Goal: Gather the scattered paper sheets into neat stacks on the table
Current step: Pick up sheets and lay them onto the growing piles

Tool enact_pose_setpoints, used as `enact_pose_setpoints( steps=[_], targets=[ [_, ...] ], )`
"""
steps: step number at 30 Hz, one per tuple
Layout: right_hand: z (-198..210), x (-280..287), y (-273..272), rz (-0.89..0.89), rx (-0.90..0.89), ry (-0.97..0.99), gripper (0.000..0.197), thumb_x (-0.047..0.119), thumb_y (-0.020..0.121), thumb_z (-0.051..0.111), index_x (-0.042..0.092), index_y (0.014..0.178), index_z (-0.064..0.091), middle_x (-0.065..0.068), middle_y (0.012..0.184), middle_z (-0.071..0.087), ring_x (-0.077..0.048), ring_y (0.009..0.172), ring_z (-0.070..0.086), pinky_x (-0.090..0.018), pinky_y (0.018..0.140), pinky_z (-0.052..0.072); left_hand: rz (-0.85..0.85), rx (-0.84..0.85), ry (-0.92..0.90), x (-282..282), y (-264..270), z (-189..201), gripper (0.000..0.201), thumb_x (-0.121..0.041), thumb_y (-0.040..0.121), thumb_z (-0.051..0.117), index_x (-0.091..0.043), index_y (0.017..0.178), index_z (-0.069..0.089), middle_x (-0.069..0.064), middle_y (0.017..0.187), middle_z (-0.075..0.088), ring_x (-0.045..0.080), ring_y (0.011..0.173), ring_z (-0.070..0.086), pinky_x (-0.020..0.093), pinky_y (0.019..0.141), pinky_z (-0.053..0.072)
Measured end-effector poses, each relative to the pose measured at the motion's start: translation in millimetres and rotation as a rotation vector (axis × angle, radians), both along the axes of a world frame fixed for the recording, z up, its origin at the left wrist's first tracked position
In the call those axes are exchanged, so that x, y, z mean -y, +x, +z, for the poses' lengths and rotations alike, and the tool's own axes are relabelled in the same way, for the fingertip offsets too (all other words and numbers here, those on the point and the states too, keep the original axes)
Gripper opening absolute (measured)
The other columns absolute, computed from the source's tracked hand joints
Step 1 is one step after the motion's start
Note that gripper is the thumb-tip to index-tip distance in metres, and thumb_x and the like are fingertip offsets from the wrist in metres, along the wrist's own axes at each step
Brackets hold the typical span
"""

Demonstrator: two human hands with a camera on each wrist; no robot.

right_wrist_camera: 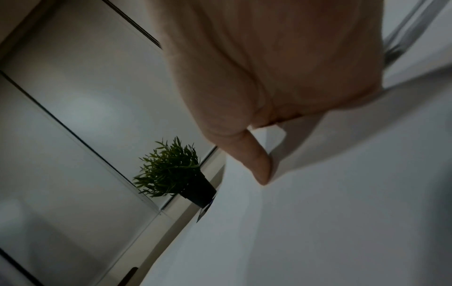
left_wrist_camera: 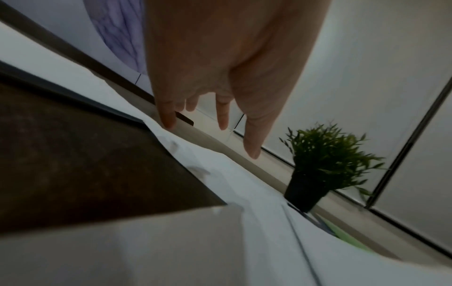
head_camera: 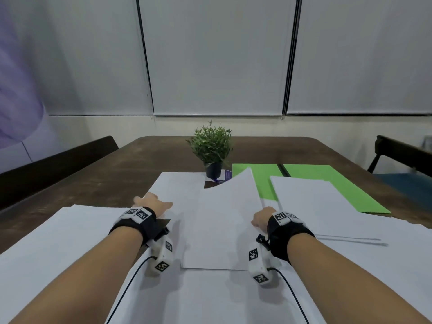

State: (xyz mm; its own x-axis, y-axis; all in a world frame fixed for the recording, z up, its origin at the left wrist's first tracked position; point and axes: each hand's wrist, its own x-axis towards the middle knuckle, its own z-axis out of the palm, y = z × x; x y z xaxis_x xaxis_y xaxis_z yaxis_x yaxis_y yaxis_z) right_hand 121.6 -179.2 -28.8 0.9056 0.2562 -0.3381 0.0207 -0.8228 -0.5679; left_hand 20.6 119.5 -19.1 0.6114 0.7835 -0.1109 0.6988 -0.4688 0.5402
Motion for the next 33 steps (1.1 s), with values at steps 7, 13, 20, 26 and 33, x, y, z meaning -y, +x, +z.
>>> enact_pose_setpoints(
  steps=[7, 13, 20, 26, 33],
  targets=[
    [-7.5, -18.4, 28.4, 0.206, 0.088, -0.4, 0.017, 0.024, 0.094, 0.048, 0.009, 0.09, 0.055, -0.014, 0.101, 0.063, -0.032, 0.094, 0.061, -0.033, 0.082, 0.047, 0.044, -0.232, -0.024, -60.2, 42.5, -18.6, 0.107, -0.05, 0.048, 0.087, -0.004, 0.133, 0.042, 0.019, 0.131, 0.051, 0.037, 0.114, 0.053, 0.044, 0.096, 0.046],
    [-6.9, -22.2, 33.6, 0.297, 0.114, -0.518, 0.023, 0.029, 0.092, 0.051, 0.009, 0.093, 0.062, -0.009, 0.092, 0.062, -0.028, 0.083, 0.059, -0.03, 0.076, 0.047, 0.001, -0.289, 0.009, -61.9, 47.7, -14.1, 0.084, -0.047, 0.064, 0.084, 0.002, 0.126, 0.052, 0.013, 0.125, 0.059, 0.029, 0.113, 0.057, 0.036, 0.097, 0.047],
    [-10.9, -21.3, 41.8, 0.325, 0.025, -0.468, 0.019, 0.022, 0.091, 0.05, 0.008, 0.098, 0.06, -0.007, 0.093, 0.056, -0.026, 0.089, 0.051, -0.028, 0.077, 0.043, -0.028, -0.142, 0.006, -64.0, 46.2, -13.4, 0.045, -0.031, 0.083, 0.067, 0.002, 0.114, 0.06, 0.016, 0.107, 0.063, 0.034, 0.103, 0.059, 0.035, 0.087, 0.048],
    [-5.8, -14.9, 31.2, 0.215, 0.062, -0.451, 0.019, 0.029, 0.094, 0.047, 0.012, 0.092, 0.054, -0.014, 0.117, 0.061, -0.031, 0.107, 0.058, -0.034, 0.092, 0.044, 0.138, 0.314, 0.025, -68.7, 34.5, 14.2, 0.035, -0.009, 0.087, 0.056, -0.004, 0.121, 0.048, 0.022, 0.115, 0.058, 0.041, 0.097, 0.061, 0.039, 0.073, 0.054],
    [1.0, 3.3, -9.4, 0.053, -0.02, -0.097, 0.044, 0.022, 0.101, 0.044, 0.003, 0.141, 0.042, -0.017, 0.147, 0.04, -0.032, 0.132, 0.043, -0.032, 0.103, 0.04, 0.26, 0.754, -0.478, -59.6, -19.3, 49.6, 0.027, 0.005, 0.091, 0.05, 0.004, 0.118, 0.05, 0.015, 0.095, 0.06, 0.019, 0.046, 0.062, 0.017, 0.033, 0.046]
  ],
)
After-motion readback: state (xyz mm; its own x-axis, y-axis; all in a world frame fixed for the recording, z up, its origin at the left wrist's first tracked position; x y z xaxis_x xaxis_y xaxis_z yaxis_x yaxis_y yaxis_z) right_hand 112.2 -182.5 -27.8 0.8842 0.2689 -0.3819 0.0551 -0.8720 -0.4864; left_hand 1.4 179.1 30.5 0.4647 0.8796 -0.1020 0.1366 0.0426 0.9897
